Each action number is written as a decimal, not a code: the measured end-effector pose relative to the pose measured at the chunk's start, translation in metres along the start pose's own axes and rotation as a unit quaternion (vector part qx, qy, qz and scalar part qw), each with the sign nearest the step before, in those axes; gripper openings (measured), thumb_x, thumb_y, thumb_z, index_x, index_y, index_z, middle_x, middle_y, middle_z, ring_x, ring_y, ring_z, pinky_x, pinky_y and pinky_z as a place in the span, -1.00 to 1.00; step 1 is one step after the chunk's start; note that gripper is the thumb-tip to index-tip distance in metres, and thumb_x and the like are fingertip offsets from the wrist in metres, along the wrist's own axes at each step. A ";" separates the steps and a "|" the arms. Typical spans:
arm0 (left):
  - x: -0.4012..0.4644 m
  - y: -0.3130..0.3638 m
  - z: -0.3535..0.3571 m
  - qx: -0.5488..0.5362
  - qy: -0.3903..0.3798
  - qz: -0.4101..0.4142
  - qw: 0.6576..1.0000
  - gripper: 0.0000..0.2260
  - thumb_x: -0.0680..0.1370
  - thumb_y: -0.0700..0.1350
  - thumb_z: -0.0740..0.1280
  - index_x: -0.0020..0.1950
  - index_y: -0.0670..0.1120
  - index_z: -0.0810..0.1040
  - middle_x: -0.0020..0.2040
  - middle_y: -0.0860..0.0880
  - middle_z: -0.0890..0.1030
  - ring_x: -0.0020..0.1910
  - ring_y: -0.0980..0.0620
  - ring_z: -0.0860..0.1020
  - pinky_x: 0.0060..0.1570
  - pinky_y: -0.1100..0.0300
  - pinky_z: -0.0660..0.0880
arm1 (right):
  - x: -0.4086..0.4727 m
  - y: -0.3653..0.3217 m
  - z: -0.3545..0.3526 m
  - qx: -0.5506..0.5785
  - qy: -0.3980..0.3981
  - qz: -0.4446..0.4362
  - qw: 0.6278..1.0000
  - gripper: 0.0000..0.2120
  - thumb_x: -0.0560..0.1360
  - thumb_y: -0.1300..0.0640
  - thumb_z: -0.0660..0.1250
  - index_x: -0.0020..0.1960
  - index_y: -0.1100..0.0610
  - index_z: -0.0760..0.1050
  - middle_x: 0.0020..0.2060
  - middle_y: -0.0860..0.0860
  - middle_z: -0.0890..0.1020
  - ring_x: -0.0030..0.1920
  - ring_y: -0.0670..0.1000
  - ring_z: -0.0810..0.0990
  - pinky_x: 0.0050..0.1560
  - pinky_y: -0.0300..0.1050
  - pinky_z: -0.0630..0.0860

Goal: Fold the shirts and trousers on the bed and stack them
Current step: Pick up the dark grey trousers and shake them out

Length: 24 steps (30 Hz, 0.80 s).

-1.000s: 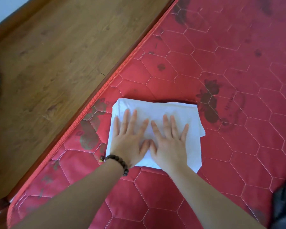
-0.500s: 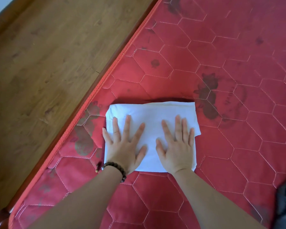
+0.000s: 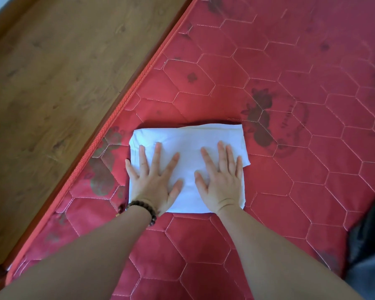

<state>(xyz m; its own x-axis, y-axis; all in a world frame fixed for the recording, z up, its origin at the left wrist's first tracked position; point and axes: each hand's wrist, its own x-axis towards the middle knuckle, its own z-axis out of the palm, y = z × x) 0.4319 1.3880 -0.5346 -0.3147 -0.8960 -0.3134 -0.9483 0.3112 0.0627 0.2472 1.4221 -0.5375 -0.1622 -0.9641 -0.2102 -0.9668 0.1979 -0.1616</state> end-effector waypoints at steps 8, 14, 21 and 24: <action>-0.029 0.065 -0.046 -0.029 0.004 0.007 1.000 -0.47 0.61 0.06 0.07 0.56 -0.02 0.08 0.58 -0.08 -0.02 0.55 -0.09 -0.21 0.45 -0.26 -0.21 | -0.023 0.030 -0.032 0.238 0.033 -0.017 0.970 -0.55 0.59 0.05 0.16 0.47 0.06 0.32 0.51 0.15 0.22 0.51 0.14 0.18 0.48 0.13 0.15; -0.064 0.224 -0.060 -0.183 0.049 0.116 0.975 -0.48 0.54 0.04 0.05 0.39 -0.22 0.40 0.38 -0.17 0.43 0.40 -0.15 0.35 0.43 -0.06 0.22 | -0.132 0.170 -0.078 0.190 0.137 0.059 0.970 -0.65 0.53 0.19 0.29 0.30 0.14 0.49 0.32 0.17 0.46 0.34 0.18 0.42 0.34 0.12 0.39; -0.120 0.412 -0.022 -0.191 0.002 0.221 0.956 -0.41 0.57 0.13 0.20 0.53 -0.10 0.20 0.54 -0.12 0.18 0.53 -0.09 0.11 0.50 0.00 0.07 | -0.264 0.374 -0.093 0.079 0.145 0.172 0.971 -0.64 0.51 0.11 0.34 0.29 0.14 0.49 0.36 0.20 0.41 0.35 0.23 0.39 0.32 0.22 0.38; -0.136 0.466 0.001 -0.134 -0.019 0.249 0.959 -0.27 0.54 0.27 0.15 0.58 -0.02 -0.05 0.59 -0.08 -0.10 0.56 -0.06 -0.14 0.52 0.00 -0.09 | -0.305 0.433 -0.088 0.056 0.075 0.213 0.972 -0.46 0.55 -0.08 0.28 0.48 0.02 0.28 0.53 0.16 0.13 0.52 0.18 0.09 0.48 0.19 0.10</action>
<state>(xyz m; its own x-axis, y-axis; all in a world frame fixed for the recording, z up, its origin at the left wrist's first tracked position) 0.0331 1.6550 -0.4640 -0.7347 -0.6431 -0.2158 -0.6587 0.6003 0.4537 -0.1389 1.7859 -0.4588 -0.5791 -0.8031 -0.1401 -0.7787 0.5958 -0.1965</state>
